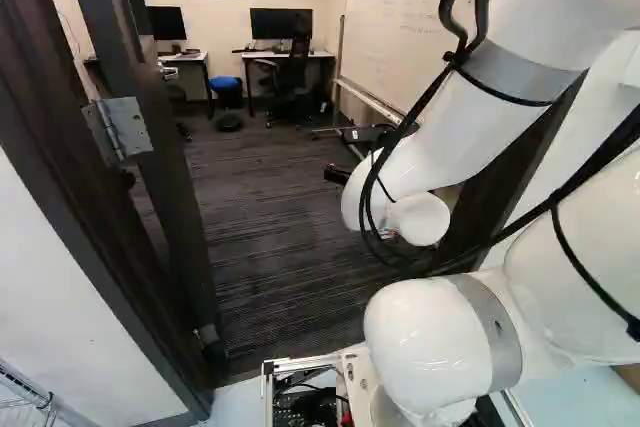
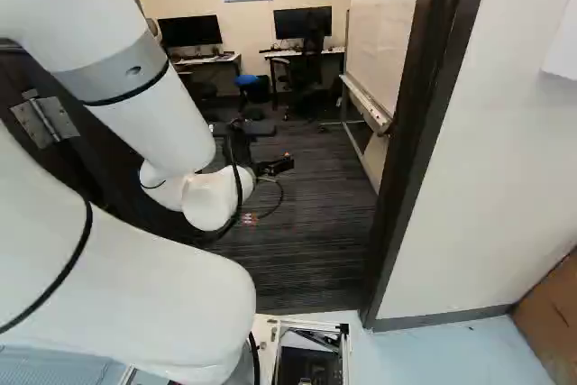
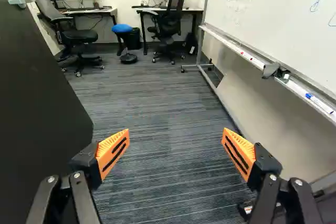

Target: Open the door and move inside

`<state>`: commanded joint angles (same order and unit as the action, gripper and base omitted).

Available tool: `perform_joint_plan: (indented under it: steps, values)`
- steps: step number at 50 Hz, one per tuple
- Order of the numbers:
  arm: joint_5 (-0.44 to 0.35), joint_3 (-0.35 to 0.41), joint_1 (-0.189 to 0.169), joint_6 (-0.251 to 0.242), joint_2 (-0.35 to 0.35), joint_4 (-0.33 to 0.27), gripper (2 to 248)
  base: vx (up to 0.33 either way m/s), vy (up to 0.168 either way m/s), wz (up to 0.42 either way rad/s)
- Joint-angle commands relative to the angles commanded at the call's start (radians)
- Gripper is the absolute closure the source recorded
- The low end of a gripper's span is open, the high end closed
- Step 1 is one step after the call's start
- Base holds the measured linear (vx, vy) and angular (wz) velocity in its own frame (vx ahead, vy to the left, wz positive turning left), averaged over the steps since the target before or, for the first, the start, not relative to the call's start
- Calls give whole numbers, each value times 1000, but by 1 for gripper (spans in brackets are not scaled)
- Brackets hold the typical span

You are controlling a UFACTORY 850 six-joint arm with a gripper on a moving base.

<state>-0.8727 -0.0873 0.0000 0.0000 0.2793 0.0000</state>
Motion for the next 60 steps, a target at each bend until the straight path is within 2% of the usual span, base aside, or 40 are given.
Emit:
perform_joint_plan:
  steps: [46, 60]
  values:
    - [0, 0, 0, 0, 0, 0, 3, 120, 26, 125]
    - [0, 0, 0, 0, 0, 0, 3, 148, 8, 19]
